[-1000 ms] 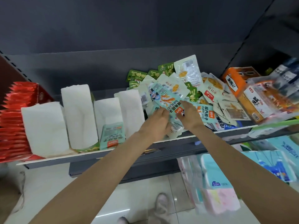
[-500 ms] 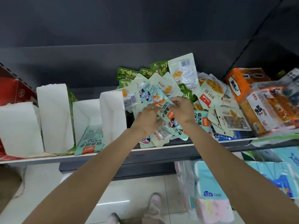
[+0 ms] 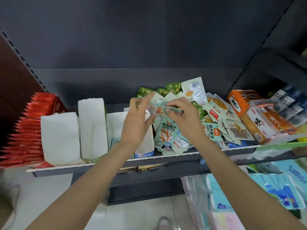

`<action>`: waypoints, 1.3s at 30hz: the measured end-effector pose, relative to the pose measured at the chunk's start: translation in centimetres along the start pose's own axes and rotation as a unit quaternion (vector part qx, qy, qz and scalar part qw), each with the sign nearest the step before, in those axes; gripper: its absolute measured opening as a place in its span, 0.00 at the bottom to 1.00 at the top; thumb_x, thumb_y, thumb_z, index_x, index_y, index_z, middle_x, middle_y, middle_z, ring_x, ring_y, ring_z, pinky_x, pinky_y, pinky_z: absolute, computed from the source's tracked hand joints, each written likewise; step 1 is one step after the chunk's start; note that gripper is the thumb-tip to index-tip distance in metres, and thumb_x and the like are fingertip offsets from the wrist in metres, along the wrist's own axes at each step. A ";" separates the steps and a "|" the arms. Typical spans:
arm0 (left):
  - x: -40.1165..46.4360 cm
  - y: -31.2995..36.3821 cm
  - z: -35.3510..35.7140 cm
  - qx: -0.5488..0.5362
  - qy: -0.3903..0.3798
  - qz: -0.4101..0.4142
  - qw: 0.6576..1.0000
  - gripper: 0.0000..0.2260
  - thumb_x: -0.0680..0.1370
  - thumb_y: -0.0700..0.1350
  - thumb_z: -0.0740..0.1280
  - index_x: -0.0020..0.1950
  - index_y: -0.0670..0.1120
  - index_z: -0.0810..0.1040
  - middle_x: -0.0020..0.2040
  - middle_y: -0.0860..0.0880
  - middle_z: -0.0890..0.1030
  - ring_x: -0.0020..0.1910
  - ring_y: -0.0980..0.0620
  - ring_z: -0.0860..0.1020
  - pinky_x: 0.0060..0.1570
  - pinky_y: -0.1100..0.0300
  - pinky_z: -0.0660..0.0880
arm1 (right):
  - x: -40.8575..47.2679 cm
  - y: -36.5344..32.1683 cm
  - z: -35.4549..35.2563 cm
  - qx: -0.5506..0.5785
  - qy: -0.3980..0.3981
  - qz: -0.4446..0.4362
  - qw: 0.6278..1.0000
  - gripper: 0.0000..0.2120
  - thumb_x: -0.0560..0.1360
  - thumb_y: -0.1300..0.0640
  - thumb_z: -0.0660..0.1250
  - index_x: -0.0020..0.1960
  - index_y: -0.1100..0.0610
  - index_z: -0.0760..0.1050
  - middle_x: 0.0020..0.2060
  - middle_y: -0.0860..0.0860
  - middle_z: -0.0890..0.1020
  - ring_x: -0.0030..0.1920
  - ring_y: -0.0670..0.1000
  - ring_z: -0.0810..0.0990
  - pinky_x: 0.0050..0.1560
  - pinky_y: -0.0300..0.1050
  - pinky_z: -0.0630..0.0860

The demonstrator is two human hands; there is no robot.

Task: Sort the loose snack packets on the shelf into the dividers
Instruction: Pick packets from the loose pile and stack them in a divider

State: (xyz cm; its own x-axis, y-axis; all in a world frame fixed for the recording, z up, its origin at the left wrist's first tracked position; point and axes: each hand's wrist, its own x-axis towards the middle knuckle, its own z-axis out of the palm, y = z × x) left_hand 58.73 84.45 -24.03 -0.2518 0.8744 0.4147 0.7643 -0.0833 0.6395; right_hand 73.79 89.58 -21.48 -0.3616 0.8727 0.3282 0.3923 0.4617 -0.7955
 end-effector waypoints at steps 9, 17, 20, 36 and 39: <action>-4.4 -8.4 -7.3 -0.072 -0.032 -0.124 0.989 0.03 0.76 0.44 0.69 0.43 0.45 0.78 0.48 0.46 0.77 0.41 0.59 0.77 0.43 0.72 0.74 | -3.1 -4.2 8.4 -0.078 -0.064 0.034 0.994 0.11 0.75 0.61 0.67 0.57 0.58 0.78 0.51 0.54 0.82 0.49 0.52 0.80 0.50 0.47 0.76; -5.9 -10.5 -9.3 0.001 -0.146 -0.100 0.984 0.13 0.77 0.45 0.68 0.61 0.46 0.79 0.57 0.48 0.73 0.42 0.56 0.74 0.44 0.68 0.69 | -4.3 -4.3 11.4 -0.247 -0.090 -0.021 0.964 0.11 0.78 0.62 0.61 0.56 0.55 0.80 0.49 0.54 0.80 0.47 0.56 0.79 0.45 0.54 0.76; -6.5 -10.4 -10.0 -0.012 -0.161 -0.018 0.987 0.15 0.77 0.45 0.67 0.63 0.48 0.77 0.60 0.50 0.75 0.56 0.54 0.74 0.54 0.67 0.68 | -4.5 -4.2 11.8 -0.273 -0.115 -0.021 0.955 0.12 0.78 0.60 0.61 0.56 0.54 0.80 0.52 0.52 0.80 0.50 0.55 0.79 0.46 0.51 0.76; -7.7 -10.2 -7.3 0.271 -0.309 0.062 0.910 0.17 0.81 0.53 0.53 0.66 0.52 0.74 0.60 0.49 0.78 0.57 0.48 0.69 0.52 0.51 0.62 | -5.9 -0.8 11.7 -0.157 -0.268 0.102 0.945 0.15 0.77 0.60 0.63 0.63 0.55 0.75 0.63 0.49 0.76 0.62 0.49 0.73 0.58 0.35 0.65; -6.7 -8.0 -6.3 0.149 -0.283 0.027 0.947 0.15 0.81 0.48 0.57 0.66 0.50 0.74 0.64 0.49 0.76 0.61 0.47 0.70 0.59 0.52 0.67 | -5.5 0.2 9.6 -0.085 -0.139 0.127 0.978 0.13 0.77 0.65 0.62 0.58 0.57 0.79 0.56 0.50 0.81 0.56 0.46 0.77 0.53 0.31 0.68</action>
State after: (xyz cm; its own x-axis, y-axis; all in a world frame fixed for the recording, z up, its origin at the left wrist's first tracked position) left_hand 50.51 76.20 -27.86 0.0864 0.9959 -0.0254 0.9221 -0.0703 0.3805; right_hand 67.69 83.29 -28.33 -0.4407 0.8968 -0.0390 0.6261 0.2759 -0.7293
